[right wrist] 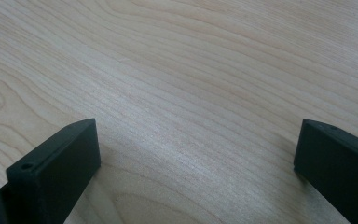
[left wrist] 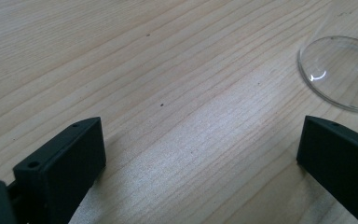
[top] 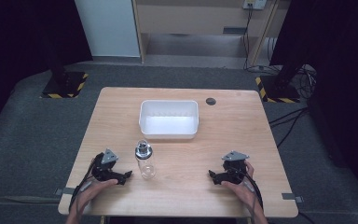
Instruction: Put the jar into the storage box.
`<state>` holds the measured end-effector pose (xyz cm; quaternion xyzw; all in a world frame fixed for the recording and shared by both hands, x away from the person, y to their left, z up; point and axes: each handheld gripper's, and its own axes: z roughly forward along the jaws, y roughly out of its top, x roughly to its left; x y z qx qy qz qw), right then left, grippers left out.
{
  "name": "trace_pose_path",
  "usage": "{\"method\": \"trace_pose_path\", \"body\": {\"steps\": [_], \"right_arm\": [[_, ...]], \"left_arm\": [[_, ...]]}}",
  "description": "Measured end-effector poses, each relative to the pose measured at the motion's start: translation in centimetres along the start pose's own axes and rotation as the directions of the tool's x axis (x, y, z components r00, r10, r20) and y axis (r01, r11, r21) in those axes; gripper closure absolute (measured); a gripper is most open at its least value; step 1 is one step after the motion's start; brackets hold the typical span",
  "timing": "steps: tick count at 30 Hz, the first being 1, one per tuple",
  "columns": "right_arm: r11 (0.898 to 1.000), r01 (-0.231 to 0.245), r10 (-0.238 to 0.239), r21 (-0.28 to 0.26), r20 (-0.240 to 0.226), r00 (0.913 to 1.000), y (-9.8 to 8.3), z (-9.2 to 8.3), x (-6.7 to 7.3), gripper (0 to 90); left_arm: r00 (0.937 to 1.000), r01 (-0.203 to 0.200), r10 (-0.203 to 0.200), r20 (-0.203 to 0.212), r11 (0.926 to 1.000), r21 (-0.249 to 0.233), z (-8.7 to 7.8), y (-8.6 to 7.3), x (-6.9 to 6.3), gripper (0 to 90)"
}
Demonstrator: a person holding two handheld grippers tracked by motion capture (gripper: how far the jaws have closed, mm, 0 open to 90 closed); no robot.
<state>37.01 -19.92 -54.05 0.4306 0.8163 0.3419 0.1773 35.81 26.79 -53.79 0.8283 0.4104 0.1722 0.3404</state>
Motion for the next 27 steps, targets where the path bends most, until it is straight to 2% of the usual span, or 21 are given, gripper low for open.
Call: {"method": "trace_pose_path", "body": {"steps": [19, 22, 27], "right_arm": [[1.0, 0.0, 0.0, 0.0, 0.0, 1.0, 0.0, 0.0, 0.0, 0.3], [1.0, 0.0, 0.0, 0.0, 0.0, 1.0, 0.01, 0.0, 0.0, 0.3], [1.0, 0.0, 0.0, 0.0, 0.0, 1.0, 0.01, 0.0, -0.01, 0.3]], "left_arm": [[1.0, -0.008, 0.008, -0.001, 1.0, -0.005, -0.11, -0.03, -0.05, 0.9], [0.9998, -0.018, 0.018, 0.008, 0.9997, -0.017, -0.32, -0.17, -0.14, 1.1], [0.9986, 0.008, -0.005, 0.052, 0.9983, -0.057, -0.98, -0.43, -0.29, 1.0]]}}
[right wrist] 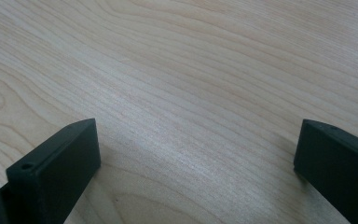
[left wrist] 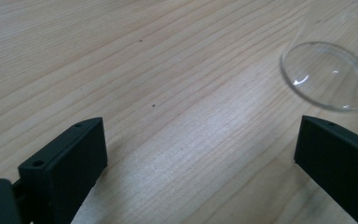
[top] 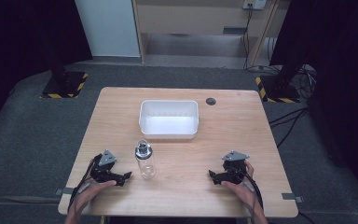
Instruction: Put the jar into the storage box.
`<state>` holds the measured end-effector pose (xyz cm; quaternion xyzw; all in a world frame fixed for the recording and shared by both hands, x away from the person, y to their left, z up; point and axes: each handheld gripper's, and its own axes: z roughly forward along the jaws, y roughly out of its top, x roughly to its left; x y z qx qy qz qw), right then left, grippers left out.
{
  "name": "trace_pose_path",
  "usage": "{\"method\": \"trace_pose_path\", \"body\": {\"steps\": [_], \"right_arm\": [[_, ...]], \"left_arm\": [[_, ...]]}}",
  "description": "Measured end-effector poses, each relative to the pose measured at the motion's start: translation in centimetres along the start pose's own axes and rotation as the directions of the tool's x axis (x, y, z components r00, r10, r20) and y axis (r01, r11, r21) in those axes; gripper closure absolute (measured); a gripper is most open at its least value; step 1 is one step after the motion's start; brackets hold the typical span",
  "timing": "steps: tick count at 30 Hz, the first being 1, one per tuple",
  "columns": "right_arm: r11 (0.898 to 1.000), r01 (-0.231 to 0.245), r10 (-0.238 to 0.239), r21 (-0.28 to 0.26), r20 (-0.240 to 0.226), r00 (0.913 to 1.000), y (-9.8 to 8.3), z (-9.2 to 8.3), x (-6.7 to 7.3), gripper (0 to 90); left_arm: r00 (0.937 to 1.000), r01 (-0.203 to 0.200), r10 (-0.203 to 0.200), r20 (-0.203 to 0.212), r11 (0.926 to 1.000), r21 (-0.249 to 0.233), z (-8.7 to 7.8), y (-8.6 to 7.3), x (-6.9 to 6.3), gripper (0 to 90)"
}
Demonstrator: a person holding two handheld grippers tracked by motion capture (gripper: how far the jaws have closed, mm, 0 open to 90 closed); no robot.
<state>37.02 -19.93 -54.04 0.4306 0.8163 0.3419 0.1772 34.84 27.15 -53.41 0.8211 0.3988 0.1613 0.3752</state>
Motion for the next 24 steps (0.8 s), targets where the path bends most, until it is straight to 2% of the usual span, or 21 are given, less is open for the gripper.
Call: {"method": "trace_pose_path", "body": {"steps": [9, 15, 24], "right_arm": [[1.0, 0.0, 0.0, 0.0, 0.0, 1.0, 0.0, 0.0, 0.0, 0.3], [1.0, 0.0, 0.0, 0.0, 0.0, 1.0, 0.0, 0.0, 0.0, 0.3], [1.0, 0.0, 0.0, 0.0, 0.0, 1.0, 0.0, 0.0, 0.0, 0.3]], "left_arm": [[0.9987, -0.026, 0.028, 0.041, 0.9975, -0.067, -1.7, 0.9, -1.4, 1.0], [0.9953, -0.06, 0.068, 0.068, 0.9922, -0.109, -2.6, 1.8, -3.0, 1.0], [0.9905, -0.083, 0.099, 0.095, 0.9837, -0.16, -3.5, 2.8, -4.3, 1.0]]}}
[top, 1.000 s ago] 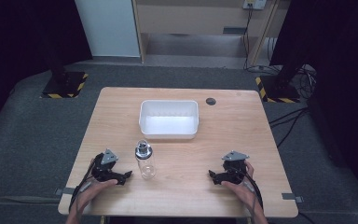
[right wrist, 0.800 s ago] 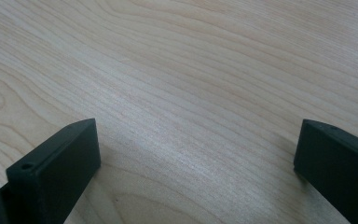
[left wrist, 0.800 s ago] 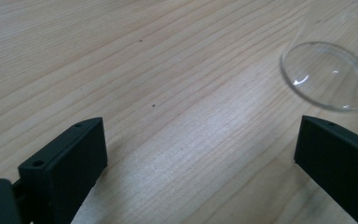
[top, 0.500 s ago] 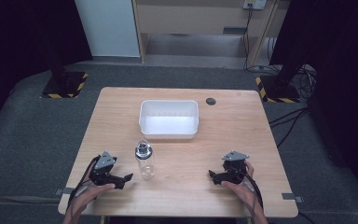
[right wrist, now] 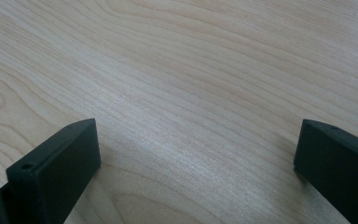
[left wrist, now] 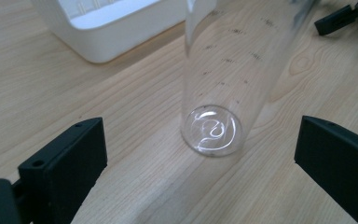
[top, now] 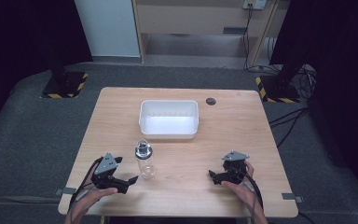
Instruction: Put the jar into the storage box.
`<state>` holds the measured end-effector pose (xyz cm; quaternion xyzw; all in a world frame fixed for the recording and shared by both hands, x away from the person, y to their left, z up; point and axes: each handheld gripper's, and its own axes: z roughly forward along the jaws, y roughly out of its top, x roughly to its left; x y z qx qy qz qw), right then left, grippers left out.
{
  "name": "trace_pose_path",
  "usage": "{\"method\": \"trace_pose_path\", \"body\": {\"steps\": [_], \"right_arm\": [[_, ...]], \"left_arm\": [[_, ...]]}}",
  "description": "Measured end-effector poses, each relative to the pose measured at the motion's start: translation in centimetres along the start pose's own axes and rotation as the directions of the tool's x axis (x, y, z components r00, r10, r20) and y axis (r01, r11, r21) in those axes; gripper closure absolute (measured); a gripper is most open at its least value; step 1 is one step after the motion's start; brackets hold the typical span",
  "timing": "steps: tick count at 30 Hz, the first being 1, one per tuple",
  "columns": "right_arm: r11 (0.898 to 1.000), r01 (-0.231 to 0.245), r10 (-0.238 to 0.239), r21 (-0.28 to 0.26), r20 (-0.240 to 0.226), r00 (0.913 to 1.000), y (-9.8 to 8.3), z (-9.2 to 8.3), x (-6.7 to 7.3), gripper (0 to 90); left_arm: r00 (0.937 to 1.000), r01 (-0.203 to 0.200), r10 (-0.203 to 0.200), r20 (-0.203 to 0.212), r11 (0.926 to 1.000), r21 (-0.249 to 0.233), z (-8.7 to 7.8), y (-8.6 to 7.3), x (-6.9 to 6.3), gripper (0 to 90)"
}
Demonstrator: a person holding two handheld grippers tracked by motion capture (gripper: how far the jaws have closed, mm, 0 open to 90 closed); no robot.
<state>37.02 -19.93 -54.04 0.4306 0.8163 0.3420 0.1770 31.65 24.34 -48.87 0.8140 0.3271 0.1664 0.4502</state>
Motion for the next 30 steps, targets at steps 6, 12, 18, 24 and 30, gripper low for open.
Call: {"method": "trace_pose_path", "body": {"steps": [6, 12, 18, 24, 30], "right_arm": [[1.0, 0.0, 0.0, 0.0, 0.0, 1.0, 0.0, 0.0, 0.0, 0.3], [1.0, 0.0, 0.0, 0.0, 0.0, 1.0, 0.0, 0.0, 0.0, 0.3], [1.0, 0.0, 0.0, 0.0, 0.0, 1.0, 0.0, 0.0, 0.0, 0.3], [1.0, 0.0, 0.0, 0.0, 0.0, 1.0, 0.0, 0.0, 0.0, 0.3], [1.0, 0.0, 0.0, 0.0, 0.0, 1.0, 0.0, 0.0, 0.0, 0.2]], "left_arm": [[0.9997, -0.015, 0.015, 0.02, 0.9998, -0.012, 0.7, 0.5, -0.8, 1.0], [0.9998, -0.01, 0.011, 0.02, 0.9997, -0.023, 1.1, 0.6, -1.0, 1.0], [0.9996, -0.004, 0.005, 0.027, 0.9987, -0.05, 1.3, 1.0, -1.2, 1.0], [0.9997, -0.008, 0.01, 0.023, 0.9976, -0.069, 1.6, 1.7, -1.5, 1.1], [0.9996, -0.017, 0.019, 0.019, 0.9964, -0.083, 2.0, 2.3, -1.6, 1.3]]}}
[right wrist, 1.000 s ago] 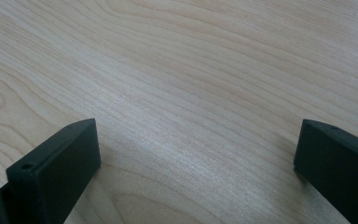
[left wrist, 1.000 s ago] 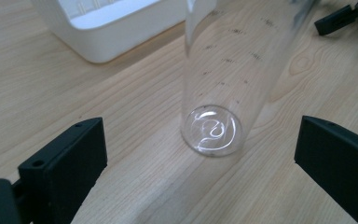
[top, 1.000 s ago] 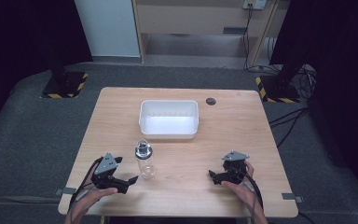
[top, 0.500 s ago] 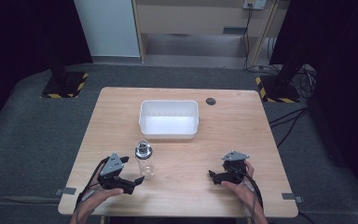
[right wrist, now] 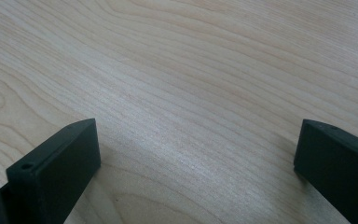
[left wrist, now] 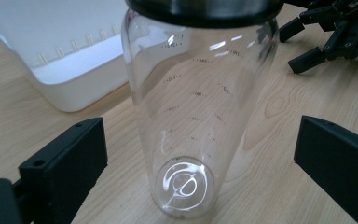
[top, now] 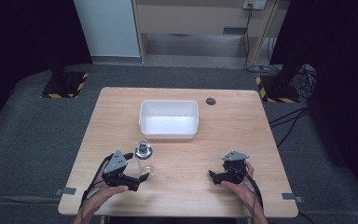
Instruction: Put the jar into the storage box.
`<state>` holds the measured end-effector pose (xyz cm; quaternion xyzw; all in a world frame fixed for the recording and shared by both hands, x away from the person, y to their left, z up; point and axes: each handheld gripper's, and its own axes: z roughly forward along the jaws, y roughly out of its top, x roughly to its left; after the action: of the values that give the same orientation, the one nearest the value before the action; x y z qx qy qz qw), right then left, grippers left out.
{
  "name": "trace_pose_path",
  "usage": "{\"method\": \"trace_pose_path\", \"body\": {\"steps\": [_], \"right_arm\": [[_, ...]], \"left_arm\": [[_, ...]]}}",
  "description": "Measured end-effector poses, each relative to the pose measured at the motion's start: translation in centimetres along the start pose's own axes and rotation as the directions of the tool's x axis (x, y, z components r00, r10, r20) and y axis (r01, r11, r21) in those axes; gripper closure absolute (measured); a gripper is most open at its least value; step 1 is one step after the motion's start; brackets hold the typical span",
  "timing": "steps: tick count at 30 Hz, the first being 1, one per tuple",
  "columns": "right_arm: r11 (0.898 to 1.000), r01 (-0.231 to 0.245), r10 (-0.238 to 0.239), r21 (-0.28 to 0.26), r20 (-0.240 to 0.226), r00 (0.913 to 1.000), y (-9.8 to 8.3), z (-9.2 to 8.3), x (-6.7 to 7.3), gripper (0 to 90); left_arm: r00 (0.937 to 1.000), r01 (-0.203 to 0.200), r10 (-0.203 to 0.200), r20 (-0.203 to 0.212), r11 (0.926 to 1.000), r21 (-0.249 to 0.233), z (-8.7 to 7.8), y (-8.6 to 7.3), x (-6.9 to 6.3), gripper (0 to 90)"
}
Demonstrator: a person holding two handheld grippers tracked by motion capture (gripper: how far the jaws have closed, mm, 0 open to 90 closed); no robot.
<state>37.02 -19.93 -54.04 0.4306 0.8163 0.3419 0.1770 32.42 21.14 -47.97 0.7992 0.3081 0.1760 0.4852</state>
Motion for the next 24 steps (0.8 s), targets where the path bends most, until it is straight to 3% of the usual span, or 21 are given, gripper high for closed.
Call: {"method": "trace_pose_path", "body": {"steps": [15, 20, 21, 24], "right_arm": [[1.0, 0.0, 0.0, 0.0, 0.0, 1.0, 0.0, 0.0, 0.0, 0.3], [1.0, 0.0, 0.0, 0.0, 0.0, 1.0, 0.0, 0.0, 0.0, 0.3], [1.0, 0.0, 0.0, 0.0, 0.0, 1.0, 0.0, 0.0, 0.0, 0.3], [1.0, 0.0, 0.0, 0.0, 0.0, 1.0, 0.0, 0.0, 0.0, 0.3]], "left_arm": [[1.0, 0.002, -0.002, 0.003, 1.0, -0.001, 1.4, 0.7, 0.2, 8.9], [1.0, -0.003, 0.003, 0.004, 1.0, -0.002, 1.8, 0.8, 0.4, 19.7], [0.9992, -0.028, 0.028, 0.029, 0.9993, -0.027, 2.1, 0.9, 0.5, 22.3], [0.9993, -0.036, 0.036, 0.012, 0.9991, -0.021, 2.2, 0.9, 0.4, 29.8]]}}
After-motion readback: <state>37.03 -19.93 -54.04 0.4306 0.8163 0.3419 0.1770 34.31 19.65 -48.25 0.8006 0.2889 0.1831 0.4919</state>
